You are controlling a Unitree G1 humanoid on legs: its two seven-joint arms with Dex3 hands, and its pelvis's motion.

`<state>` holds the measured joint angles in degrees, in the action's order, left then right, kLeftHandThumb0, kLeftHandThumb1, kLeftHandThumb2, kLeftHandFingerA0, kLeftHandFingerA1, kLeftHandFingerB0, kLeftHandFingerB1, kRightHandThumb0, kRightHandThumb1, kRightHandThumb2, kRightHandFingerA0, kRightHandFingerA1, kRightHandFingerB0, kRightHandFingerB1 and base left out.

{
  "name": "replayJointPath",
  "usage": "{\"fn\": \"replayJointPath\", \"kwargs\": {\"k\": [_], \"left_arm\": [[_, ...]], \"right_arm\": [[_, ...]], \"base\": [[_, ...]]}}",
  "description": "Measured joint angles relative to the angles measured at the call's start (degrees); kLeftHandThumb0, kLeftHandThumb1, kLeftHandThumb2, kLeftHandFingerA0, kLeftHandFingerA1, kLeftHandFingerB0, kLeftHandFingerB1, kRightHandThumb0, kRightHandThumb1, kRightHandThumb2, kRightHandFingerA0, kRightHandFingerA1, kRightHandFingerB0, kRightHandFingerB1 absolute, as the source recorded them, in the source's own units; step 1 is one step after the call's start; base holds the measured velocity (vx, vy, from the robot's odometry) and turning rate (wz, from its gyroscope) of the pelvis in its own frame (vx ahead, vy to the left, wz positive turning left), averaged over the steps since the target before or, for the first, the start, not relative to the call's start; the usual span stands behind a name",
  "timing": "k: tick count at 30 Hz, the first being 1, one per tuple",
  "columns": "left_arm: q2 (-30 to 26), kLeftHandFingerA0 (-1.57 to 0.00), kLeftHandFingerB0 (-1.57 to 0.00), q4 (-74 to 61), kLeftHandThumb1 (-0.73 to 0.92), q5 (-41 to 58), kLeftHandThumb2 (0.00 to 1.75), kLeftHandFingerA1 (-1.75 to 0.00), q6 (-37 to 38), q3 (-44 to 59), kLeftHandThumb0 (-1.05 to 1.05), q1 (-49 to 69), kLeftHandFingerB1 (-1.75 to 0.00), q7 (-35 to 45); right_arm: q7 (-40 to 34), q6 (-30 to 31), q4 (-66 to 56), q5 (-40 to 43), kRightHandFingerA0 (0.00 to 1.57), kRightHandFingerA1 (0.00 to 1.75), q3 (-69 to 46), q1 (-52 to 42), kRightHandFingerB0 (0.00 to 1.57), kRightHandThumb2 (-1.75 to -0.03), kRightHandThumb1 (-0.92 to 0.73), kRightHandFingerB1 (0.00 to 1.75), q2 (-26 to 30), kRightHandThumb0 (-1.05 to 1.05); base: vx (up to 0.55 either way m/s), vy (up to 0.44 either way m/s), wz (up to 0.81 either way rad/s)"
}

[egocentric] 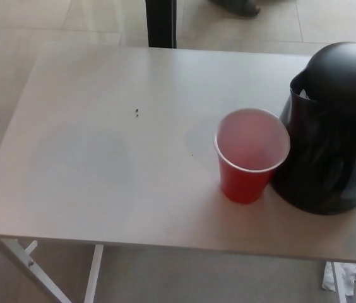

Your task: The robot uses its right hand to lift up a kettle kept on the middle of the desk by its handle and tilt it into a glass kept next to it to pour out water

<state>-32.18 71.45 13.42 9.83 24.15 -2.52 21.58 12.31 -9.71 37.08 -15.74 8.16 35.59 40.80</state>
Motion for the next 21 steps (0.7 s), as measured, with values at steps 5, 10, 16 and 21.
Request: {"fn": "replayJointPath", "kwargs": {"k": [5,10,16,21], "left_arm": [[0.00,-0.58,-0.36,0.02,0.61,0.01,0.72,-0.68,0.06,-0.01,-1.05,0.08,-1.10,-0.02],[0.00,-0.58,-0.38,0.07,0.62,0.00,0.73,-0.67,0.12,-0.02,-1.05,0.09,-1.10,-0.07],[0.00,-0.56,-0.37,0.07,0.61,-0.05,0.72,-0.70,0.26,-0.41,-1.05,0.28,-1.13,-0.29],[0.00,-0.58,-0.36,0.01,0.60,0.02,0.71,-0.69,0.26,-0.36,-1.05,0.69,-1.12,-0.19]], "right_arm": [[-1.19,-0.85,-0.06,-0.20,0.96,1.41,0.10,-0.43,1.00,-1.07,-0.54,0.95,0.06,-0.15],[-4.40,-1.91,-0.47,-0.40,0.94,1.52,-0.30,-1.75,0.90,-1.15,-0.55,1.29,-0.47,-0.10],[-9.86,-1.73,-3.82,-0.95,0.85,1.73,-2.44,-5.36,0.78,-1.17,-0.51,1.57,-2.80,-0.16],[-15.82,-0.61,-6.03,-0.79,0.84,1.75,-6.84,-8.24,0.74,-1.26,-0.45,1.56,-8.23,-0.19]], "base": [[0.00,0.000,0.00],[0.00,0.000,0.00],[0.00,0.000,0.00],[0.00,0.000,0.00]]}}
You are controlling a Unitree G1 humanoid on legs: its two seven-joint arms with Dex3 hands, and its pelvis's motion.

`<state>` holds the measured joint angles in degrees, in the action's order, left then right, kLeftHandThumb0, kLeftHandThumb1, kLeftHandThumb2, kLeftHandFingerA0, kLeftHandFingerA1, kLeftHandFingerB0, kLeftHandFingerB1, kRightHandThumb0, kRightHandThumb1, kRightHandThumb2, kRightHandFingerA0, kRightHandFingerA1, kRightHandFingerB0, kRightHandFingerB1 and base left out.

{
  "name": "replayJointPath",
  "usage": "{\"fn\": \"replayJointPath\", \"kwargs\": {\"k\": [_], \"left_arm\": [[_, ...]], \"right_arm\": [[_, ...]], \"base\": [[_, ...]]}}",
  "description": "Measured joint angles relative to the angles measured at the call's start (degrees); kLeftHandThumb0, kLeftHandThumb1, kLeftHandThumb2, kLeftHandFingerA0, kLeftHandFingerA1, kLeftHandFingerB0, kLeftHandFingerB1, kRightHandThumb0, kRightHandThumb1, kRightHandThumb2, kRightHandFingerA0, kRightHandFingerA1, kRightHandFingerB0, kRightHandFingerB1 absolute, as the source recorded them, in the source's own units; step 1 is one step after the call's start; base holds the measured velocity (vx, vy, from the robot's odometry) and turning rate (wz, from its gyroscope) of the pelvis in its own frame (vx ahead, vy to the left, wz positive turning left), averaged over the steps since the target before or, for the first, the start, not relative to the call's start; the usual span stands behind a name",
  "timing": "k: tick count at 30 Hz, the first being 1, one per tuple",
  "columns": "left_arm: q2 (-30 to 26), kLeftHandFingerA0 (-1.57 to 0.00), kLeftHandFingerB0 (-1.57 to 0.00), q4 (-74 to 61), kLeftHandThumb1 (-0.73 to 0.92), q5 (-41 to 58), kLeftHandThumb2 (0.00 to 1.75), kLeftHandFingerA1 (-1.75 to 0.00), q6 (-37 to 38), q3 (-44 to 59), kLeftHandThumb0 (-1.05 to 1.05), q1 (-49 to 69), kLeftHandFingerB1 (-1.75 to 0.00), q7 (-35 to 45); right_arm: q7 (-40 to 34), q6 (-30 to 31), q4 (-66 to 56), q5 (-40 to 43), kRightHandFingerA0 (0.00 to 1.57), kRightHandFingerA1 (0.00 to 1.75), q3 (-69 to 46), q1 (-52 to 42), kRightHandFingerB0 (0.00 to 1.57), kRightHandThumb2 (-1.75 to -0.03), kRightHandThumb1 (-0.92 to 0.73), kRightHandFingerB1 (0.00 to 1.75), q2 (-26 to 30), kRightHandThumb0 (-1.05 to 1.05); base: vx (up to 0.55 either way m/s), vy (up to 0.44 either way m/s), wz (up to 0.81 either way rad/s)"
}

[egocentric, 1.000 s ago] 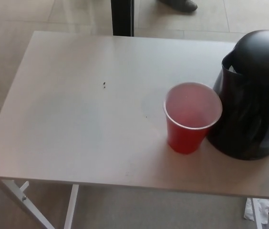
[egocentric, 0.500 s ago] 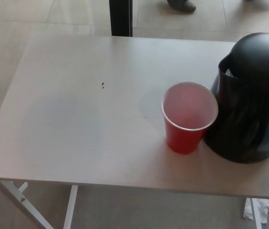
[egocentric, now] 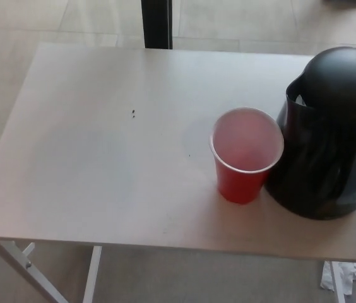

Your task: The robot uses its right hand to lift up a kettle kept on the middle of the desk by its handle and tilt it into a glass kept next to it to pour out water

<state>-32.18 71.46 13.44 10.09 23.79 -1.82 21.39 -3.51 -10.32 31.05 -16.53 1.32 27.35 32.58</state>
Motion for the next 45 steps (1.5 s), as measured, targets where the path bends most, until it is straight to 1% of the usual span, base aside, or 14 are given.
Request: {"fn": "replayJointPath", "kwargs": {"k": [6,7,9,14,16,17,18,21,22,24,26,27,41,45], "left_arm": [[0.00,-0.55,-0.35,0.03,0.61,0.00,0.72,-0.66,0.01,0.04,-1.05,0.29,-1.12,-0.04],[0.00,-0.56,-0.35,0.04,0.61,0.00,0.72,-0.67,0.00,0.04,-1.05,0.24,-1.12,-0.04],[0.00,-0.56,-0.35,0.04,0.62,0.00,0.72,-0.67,0.00,0.03,-1.05,0.19,-1.11,-0.05],[-0.01,-0.56,-0.36,0.06,0.63,-0.02,0.72,-0.66,0.00,-0.08,-1.05,-0.04,-1.10,-0.06],[-0.03,-0.57,-0.38,0.05,0.62,-0.03,0.73,-0.68,0.00,-0.12,-1.05,-0.19,-1.11,-0.06],[-0.08,-0.57,-0.37,0.04,0.62,-0.02,0.72,-0.69,0.00,-0.12,-1.05,-0.21,-1.11,-0.06],[-0.13,-0.58,-0.37,0.02,0.63,-0.02,0.71,-0.68,0.00,-0.13,-1.05,-0.25,-1.10,-0.06],[-0.40,-0.57,-0.38,0.04,0.63,-0.02,0.72,-0.69,0.00,-0.12,-1.05,-0.39,-1.10,-0.05],[-0.45,-0.58,-0.42,0.04,0.63,-0.02,0.71,-0.66,0.00,-0.13,-1.05,-0.45,-1.05,-0.05],[-0.58,-0.58,-0.42,0.07,0.63,-0.02,0.71,-0.66,0.00,-0.12,-1.05,-0.59,-1.05,-0.06],[-0.70,-0.59,-0.40,0.08,0.62,-0.02,0.71,-0.67,0.00,-0.10,-1.05,-0.66,-1.07,-0.06],[-0.77,-0.58,-0.38,0.08,0.62,-0.02,0.71,-0.67,0.00,-0.10,-1.05,-0.68,-1.09,-0.06],[-1.04,-0.58,-0.38,0.06,0.62,-0.02,0.72,-0.67,0.00,-0.16,-1.05,-0.84,-1.09,-0.05],[-1.20,-0.59,-0.37,0.12,0.62,-0.05,0.72,-0.67,0.00,-0.21,-1.05,-1.09,-1.08,-0.11]], "right_arm": [[-3.47,3.98,-4.82,0.12,0.87,1.75,-3.33,-2.70,0.75,-1.13,-0.53,1.56,-4.03,-0.22],[-3.87,4.20,-5.14,0.11,1.17,1.38,-3.63,-2.92,0.98,-1.15,-0.50,1.24,-4.43,-0.26],[-4.72,4.21,-5.20,-0.10,0.84,1.75,-3.78,-2.98,0.77,-1.18,-0.48,1.50,-4.64,-0.15],[-4.76,7.09,-8.69,-1.54,0.83,1.69,-2.56,-2.47,0.77,-1.06,-0.52,1.30,-4.33,-0.17],[-4.01,9.10,-11.00,-2.04,0.91,1.67,-2.01,-2.08,0.78,-0.97,-0.56,0.94,-4.12,-0.16],[-3.53,9.87,-11.99,-2.32,1.18,1.31,-1.76,-1.90,0.77,-1.03,-0.49,0.83,-3.92,-0.19],[-3.00,10.81,-13.19,-2.62,0.90,1.62,-1.60,-1.75,0.77,-0.84,-0.60,0.69,-3.72,-0.15],[-1.51,13.63,-16.10,-3.16,0.87,1.70,-1.60,-0.90,0.81,-0.89,-0.58,1.02,-3.52,-0.15],[-1.01,14.38,-16.67,-3.23,1.17,1.33,-1.60,-0.51,0.92,-1.11,-0.46,1.11,-3.46,-0.20],[0.09,15.48,-17.44,-3.32,1.17,1.33,-1.54,0.78,0.92,-1.11,-0.46,1.11,-3.29,-0.20],[1.00,15.68,-17.59,-3.39,1.22,1.40,-1.43,2.13,1.02,-1.19,-0.41,1.24,-3.01,-0.19],[1.55,15.63,-17.60,-3.39,0.92,1.73,-1.37,2.97,0.87,-1.36,-0.34,1.54,-2.89,-0.17],[5.28,17.98,-21.55,-4.48,0.96,1.46,-0.40,4.92,0.91,-0.95,-0.54,1.04,-2.66,-0.13],[5.56,17.81,-21.15,-4.72,0.93,1.64,-0.28,5.07,0.82,-1.07,-0.57,1.40,-2.48,-0.11]], "base": [[0.00,0.000,0.00],[0.00,0.000,0.00],[0.00,0.000,0.00],[0.00,0.000,0.00],[0.00,0.000,0.00],[0.00,0.000,0.00],[0.00,0.000,0.00],[0.00,0.000,0.00],[0.00,0.000,0.00],[0.00,0.000,0.00],[0.00,0.000,0.00],[0.00,0.000,0.00],[0.00,0.000,0.00],[0.00,0.000,0.00]]}}
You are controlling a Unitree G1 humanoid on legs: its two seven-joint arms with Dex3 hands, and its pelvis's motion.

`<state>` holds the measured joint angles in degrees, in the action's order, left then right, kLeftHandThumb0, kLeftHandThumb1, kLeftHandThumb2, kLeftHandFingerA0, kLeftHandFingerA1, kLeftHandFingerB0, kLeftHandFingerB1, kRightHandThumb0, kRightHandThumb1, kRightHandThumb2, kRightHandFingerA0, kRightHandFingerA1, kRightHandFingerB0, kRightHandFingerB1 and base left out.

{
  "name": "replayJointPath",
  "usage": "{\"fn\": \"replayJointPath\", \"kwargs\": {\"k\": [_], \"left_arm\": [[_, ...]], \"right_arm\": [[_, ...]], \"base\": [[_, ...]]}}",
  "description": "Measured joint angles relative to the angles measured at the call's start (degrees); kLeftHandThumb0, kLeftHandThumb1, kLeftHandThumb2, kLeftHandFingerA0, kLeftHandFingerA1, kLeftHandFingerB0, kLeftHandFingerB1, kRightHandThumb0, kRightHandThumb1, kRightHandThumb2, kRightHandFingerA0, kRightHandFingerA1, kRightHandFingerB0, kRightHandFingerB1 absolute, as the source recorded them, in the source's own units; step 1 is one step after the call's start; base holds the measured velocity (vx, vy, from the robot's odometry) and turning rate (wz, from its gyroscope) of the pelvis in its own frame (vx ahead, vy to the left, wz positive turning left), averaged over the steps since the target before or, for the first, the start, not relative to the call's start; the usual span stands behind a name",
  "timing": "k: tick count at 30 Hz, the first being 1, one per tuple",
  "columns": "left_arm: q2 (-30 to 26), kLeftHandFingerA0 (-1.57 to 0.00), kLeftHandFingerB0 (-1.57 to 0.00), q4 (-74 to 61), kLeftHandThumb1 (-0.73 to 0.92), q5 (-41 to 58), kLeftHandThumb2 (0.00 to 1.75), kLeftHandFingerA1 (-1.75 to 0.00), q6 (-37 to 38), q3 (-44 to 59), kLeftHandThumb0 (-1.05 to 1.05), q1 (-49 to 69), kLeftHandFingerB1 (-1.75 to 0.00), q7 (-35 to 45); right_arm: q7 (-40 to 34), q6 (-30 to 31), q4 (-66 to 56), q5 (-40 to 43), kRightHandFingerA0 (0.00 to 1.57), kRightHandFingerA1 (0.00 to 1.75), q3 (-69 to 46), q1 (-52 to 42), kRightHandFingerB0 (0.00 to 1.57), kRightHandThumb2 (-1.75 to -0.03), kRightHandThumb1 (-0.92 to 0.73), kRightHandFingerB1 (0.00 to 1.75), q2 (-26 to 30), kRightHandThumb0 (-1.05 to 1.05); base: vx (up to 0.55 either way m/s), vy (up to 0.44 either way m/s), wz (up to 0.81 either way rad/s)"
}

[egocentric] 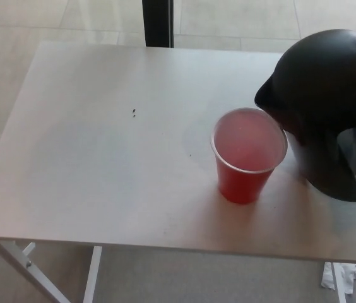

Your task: The robot uses its right hand to lift up a kettle kept on the middle of the desk by its handle and tilt it into a glass kept next to it to pour out water

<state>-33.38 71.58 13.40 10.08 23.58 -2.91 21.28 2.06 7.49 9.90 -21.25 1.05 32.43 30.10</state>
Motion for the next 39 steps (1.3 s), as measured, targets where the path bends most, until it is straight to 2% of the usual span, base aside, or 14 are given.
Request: {"fn": "replayJointPath", "kwargs": {"k": [4,5,9,10,13,14,15,17,18,22,24,36,37,39], "left_arm": [[-0.25,-0.59,-0.37,-0.03,0.63,0.00,0.72,-0.66,0.00,-0.11,-1.05,-0.24,-1.08,-0.02],[-0.27,-0.55,-0.35,-0.03,0.63,0.00,0.72,-0.66,0.00,-0.11,-1.05,-0.25,-1.09,-0.03],[-0.32,-0.58,-0.36,-0.02,0.62,0.02,0.71,-0.69,-0.01,-0.08,-1.05,-0.50,-1.10,-0.02],[-0.32,-0.58,-0.38,-0.02,0.61,0.03,0.72,-0.68,-0.01,-0.07,-1.05,-0.54,-1.09,-0.02],[-0.32,-0.58,-0.39,-0.02,0.63,0.02,0.73,-0.67,-0.01,-0.09,-1.05,-0.59,-1.07,-0.03],[-0.33,-0.58,-0.38,-0.02,0.62,0.01,0.73,-0.67,-0.01,-0.10,-1.05,-0.59,-1.07,-0.04],[-0.33,-0.59,-0.37,-0.02,0.61,0.01,0.72,-0.67,-0.01,-0.10,-1.05,-0.61,-1.09,-0.04],[-0.33,-0.59,-0.36,-0.02,0.61,0.02,0.72,-0.67,-0.01,-0.10,-1.05,-0.71,-1.10,-0.04],[-0.33,-0.58,-0.38,-0.02,0.61,0.03,0.72,-0.67,-0.01,-0.10,-1.05,-0.73,-1.10,-0.04],[-0.34,-0.60,-0.40,0.00,0.63,-0.01,0.72,-0.65,-0.01,-0.21,-1.05,-0.76,-1.05,-0.14],[-0.34,-0.61,-0.44,0.01,0.61,0.00,0.73,-0.69,-0.02,-0.28,-1.05,-0.80,-1.08,-0.19],[-0.36,-0.58,-0.38,-0.04,0.62,0.00,0.73,-0.68,-0.01,-0.39,-1.05,-1.06,-1.11,-0.19],[-0.36,-0.57,-0.38,-0.04,0.62,0.00,0.73,-0.68,-0.01,-0.39,-1.05,-1.08,-1.10,-0.19],[-0.39,-0.57,-0.41,-0.07,0.62,0.00,0.73,-0.67,-0.01,-0.38,-1.05,-1.11,-1.07,-0.17]], "right_arm": [[0.55,-1.92,1.05,0.06,0.95,1.74,0.27,0.37,0.83,-1.20,-0.47,1.58,0.75,-0.09],[0.59,-2.16,1.17,0.06,1.25,1.41,0.31,0.41,1.05,-1.15,-0.47,1.29,0.84,-0.15],[1.03,-4.47,2.02,0.04,1.23,1.40,0.92,1.36,1.03,-1.16,-0.49,1.28,1.47,-0.19],[1.13,-4.95,2.16,0.04,0.90,1.74,0.98,1.52,0.78,-1.17,-0.49,1.55,1.54,-0.12],[1.13,-6.47,3.18,-0.22,0.86,1.75,1.51,2.01,0.72,-1.07,-0.54,1.60,1.79,-0.19],[1.13,-6.97,3.63,-0.39,0.86,1.75,1.92,2.38,0.72,-1.03,-0.54,1.58,1.91,-0.16],[1.14,-7.38,4.08,-0.55,1.16,1.34,2.28,2.82,0.90,-1.06,-0.50,1.11,1.96,-0.23],[1.14,-8.50,5.47,-0.83,1.17,1.33,3.10,4.04,0.92,-1.07,-0.51,1.10,1.98,-0.20],[1.14,-9.15,6.04,-0.90,0.89,1.69,3.42,4.61,0.85,-1.03,-0.54,1.26,1.98,-0.17],[1.14,-11.39,8.40,-1.38,1.19,1.37,4.88,7.20,0.97,-1.16,-0.50,1.21,1.98,-0.24],[1.29,-12.42,9.21,-1.45,0.92,1.75,5.41,8.29,0.79,-1.19,-0.51,1.64,1.98,-0.21],[1.64,-18.94,11.20,-2.03,0.88,1.75,6.95,10.98,0.74,-1.12,-0.53,1.63,2.19,-0.14],[1.64,-19.44,11.44,-2.04,1.22,1.42,6.96,11.10,1.02,-1.16,-0.50,1.29,2.29,-0.21],[1.68,-20.62,12.16,-2.05,0.93,1.75,6.96,11.47,0.79,-1.14,-0.52,1.56,2.70,-0.15]], "base": [[0.00,0.000,0.00],[0.00,0.000,0.00],[0.00,0.000,0.00],[0.00,0.000,0.00],[0.00,0.000,0.00],[0.00,0.000,0.00],[0.00,0.000,0.00],[0.00,0.000,0.00],[0.00,0.000,0.00],[0.00,0.000,0.00],[0.00,0.000,0.00],[0.00,0.000,0.00],[0.00,0.000,0.00],[0.00,0.000,0.00]]}}
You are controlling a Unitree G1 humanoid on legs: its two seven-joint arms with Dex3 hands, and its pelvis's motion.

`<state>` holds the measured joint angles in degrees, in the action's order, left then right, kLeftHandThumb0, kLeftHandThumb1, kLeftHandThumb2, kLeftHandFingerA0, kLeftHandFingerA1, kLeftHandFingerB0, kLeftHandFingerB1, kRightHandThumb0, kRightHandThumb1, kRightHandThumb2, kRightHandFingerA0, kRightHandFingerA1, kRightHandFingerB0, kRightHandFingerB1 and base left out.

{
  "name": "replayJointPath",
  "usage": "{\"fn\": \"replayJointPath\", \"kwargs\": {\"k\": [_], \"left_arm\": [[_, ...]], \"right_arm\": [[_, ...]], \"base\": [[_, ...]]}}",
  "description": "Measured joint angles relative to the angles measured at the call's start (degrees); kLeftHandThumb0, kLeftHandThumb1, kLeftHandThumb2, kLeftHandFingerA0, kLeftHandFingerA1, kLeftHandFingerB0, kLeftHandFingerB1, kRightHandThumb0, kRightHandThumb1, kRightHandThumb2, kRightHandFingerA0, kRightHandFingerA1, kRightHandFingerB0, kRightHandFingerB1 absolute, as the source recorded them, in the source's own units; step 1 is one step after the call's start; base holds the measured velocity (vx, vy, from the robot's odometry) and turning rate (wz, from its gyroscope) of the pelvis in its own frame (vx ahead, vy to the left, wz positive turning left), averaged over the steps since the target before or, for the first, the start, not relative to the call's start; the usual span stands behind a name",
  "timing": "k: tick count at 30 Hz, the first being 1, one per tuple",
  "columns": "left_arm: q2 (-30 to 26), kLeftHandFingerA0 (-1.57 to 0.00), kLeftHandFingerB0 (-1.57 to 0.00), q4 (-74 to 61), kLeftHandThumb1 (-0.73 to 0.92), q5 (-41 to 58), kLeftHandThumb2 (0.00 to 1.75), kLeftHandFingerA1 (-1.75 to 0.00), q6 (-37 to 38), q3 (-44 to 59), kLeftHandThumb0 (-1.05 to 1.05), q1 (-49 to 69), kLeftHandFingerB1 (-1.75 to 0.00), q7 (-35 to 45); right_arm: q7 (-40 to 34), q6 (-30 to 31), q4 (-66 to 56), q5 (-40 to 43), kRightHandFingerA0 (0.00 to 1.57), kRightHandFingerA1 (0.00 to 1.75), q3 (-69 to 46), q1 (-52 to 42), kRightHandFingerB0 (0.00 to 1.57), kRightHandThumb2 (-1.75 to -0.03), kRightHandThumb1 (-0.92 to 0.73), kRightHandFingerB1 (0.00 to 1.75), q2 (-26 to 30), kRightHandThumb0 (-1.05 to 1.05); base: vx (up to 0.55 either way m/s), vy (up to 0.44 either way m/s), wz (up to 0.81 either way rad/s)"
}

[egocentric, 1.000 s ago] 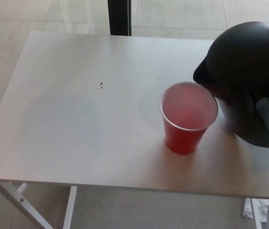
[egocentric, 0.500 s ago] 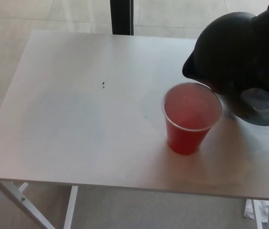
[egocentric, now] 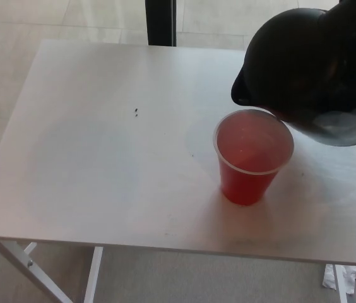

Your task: The robot uses its right hand to lift up a kettle kept on the middle of the desk by its handle and tilt it into a glass kept next to it to pour out water

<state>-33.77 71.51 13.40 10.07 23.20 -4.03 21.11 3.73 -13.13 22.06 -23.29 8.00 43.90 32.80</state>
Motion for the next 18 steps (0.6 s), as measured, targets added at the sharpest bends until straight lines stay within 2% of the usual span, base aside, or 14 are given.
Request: {"fn": "replayJointPath", "kwargs": {"k": [1,2,3,5,6,7,9,13,18], "left_arm": [[-0.03,-0.58,-0.40,-0.03,0.63,0.00,0.73,-0.67,0.00,0.00,-1.05,0.00,-1.07,0.00],[-0.14,-0.58,-0.38,-0.06,0.63,-0.01,0.72,-0.67,0.00,-0.01,-1.05,0.01,-1.09,0.00],[-0.21,-0.58,-0.37,-0.12,0.63,-0.01,0.72,-0.67,0.00,-0.01,-1.05,0.00,-1.10,0.00],[-0.41,-0.59,-0.38,-0.24,0.63,0.00,0.72,-0.68,0.00,0.00,-1.05,0.02,-1.10,0.00],[-0.52,-0.58,-0.38,-0.25,0.63,0.00,0.72,-0.67,0.00,0.03,-1.05,0.02,-1.09,0.00],[-0.60,-0.56,-0.36,-0.25,0.65,0.00,0.72,-0.64,0.00,0.05,-1.05,0.00,-1.07,0.00],[-0.69,-0.57,-0.37,-0.23,0.63,0.00,0.72,-0.64,0.00,0.06,-1.05,0.01,-1.07,0.00],[-0.70,-0.58,-0.35,-0.04,0.63,0.02,0.72,-0.68,0.00,0.24,-1.05,0.05,-1.12,-0.02],[-0.72,-0.59,-0.35,0.00,0.63,0.01,0.73,-0.66,0.00,0.27,-1.05,0.09,-1.12,0.01]], "right_arm": [[0.03,-0.34,0.14,-0.04,1.24,1.43,0.00,0.12,1.02,-1.17,-0.49,1.27,0.22,-0.18],[0.08,-1.13,0.54,-0.08,1.25,1.44,0.00,0.65,1.03,-1.16,-0.48,1.27,0.70,-0.17],[0.08,-1.64,0.83,-0.09,0.92,1.75,0.00,1.09,0.77,-1.18,-0.50,1.59,0.97,-0.11],[0.25,-2.83,1.23,-0.10,0.89,1.75,-0.10,1.98,0.74,-1.19,-0.49,1.65,1.64,-0.10],[0.43,-3.30,1.33,-0.09,1.22,1.44,-0.14,2.38,1.03,-1.18,-0.48,1.33,1.89,-0.15],[0.68,-3.74,1.39,-0.08,0.92,1.75,-0.17,2.73,0.72,-1.17,-0.51,1.72,2.21,-0.12],[1.42,-4.86,1.40,0.12,0.93,1.75,-0.49,3.47,0.75,-1.16,-0.51,1.69,2.97,-0.11],[2.70,-6.88,1.45,0.29,0.89,1.75,-1.12,4.31,0.71,-1.03,-0.59,1.70,3.71,-0.13],[4.12,-9.27,2.15,0.32,0.90,1.75,-1.33,4.95,0.74,-1.07,-0.54,1.67,4.42,-0.11]], "base": [[0.00,0.000,0.00],[0.00,0.000,0.00],[0.00,0.000,0.00],[0.00,0.000,0.00],[0.00,0.000,0.00],[0.00,0.000,0.00],[0.00,0.000,0.00],[0.00,0.000,0.00],[0.00,0.000,0.00]]}}
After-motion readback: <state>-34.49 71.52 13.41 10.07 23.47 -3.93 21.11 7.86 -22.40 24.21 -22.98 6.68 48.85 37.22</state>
